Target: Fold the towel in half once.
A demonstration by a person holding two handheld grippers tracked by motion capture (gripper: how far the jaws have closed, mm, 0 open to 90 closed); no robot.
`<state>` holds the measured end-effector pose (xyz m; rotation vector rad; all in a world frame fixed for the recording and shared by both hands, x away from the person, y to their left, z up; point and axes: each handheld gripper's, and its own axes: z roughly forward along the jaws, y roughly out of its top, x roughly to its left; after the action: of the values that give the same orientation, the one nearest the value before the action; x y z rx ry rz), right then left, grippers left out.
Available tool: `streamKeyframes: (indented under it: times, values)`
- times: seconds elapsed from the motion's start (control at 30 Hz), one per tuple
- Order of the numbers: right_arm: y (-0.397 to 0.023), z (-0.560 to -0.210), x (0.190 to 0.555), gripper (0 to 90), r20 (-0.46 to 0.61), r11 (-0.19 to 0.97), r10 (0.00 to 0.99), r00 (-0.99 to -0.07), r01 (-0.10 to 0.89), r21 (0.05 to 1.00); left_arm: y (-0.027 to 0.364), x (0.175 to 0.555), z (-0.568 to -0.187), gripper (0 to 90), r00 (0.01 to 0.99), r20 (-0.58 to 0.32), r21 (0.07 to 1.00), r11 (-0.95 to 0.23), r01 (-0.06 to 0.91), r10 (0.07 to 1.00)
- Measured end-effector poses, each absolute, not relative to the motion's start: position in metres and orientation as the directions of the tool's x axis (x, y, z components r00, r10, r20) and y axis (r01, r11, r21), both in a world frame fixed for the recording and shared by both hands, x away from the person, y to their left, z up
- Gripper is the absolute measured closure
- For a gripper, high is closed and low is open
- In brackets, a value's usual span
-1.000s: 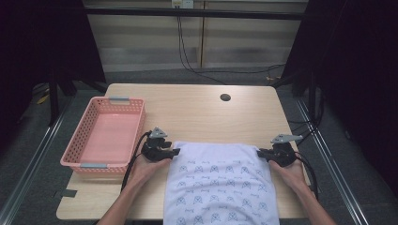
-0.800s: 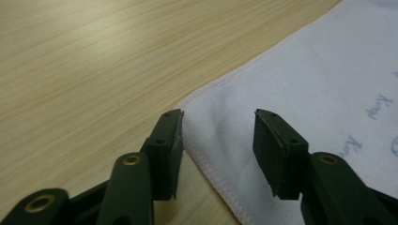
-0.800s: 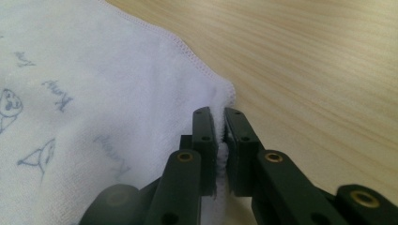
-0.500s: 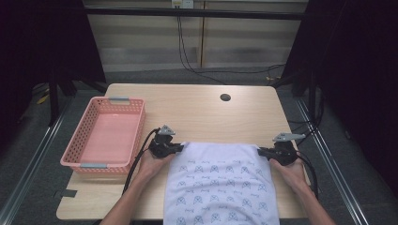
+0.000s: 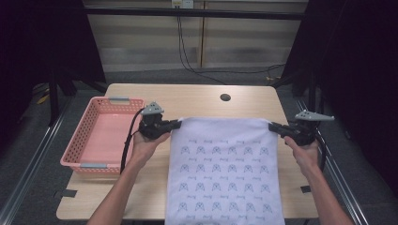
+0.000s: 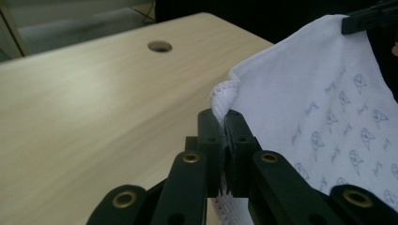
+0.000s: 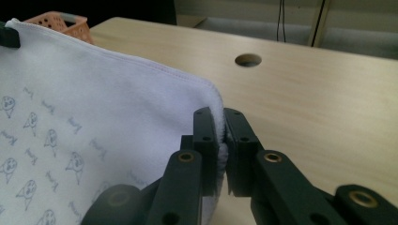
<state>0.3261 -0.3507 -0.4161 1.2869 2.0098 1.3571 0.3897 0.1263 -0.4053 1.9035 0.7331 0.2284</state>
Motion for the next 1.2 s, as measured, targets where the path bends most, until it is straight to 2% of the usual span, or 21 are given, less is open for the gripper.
streamKeyframes:
  times: [0.33,0.57,0.7,1.2]
  values:
    - [-0.348,-0.379,0.365,84.6,0.136,0.096,0.86,-0.492,0.418,0.903,0.129,0.419,-0.373,87.2,0.779,-0.141,0.903,-0.243,0.354,0.611]
    - [-0.346,-0.366,0.385,84.7,0.135,0.087,0.858,-0.495,0.398,0.913,0.135,0.435,-0.367,87.3,0.761,-0.177,0.916,-0.178,0.36,0.624]
    - [-0.349,-0.359,0.394,84.8,0.136,0.081,0.86,-0.491,0.395,0.915,0.132,0.442,-0.352,87.3,0.769,-0.152,0.928,-0.179,0.328,0.621]
    - [-0.352,-0.295,0.418,85.1,0.144,-0.001,0.879,-0.455,0.301,0.954,0.131,0.471,-0.289,87.3,0.759,-0.11,0.966,-0.111,0.234,0.641]
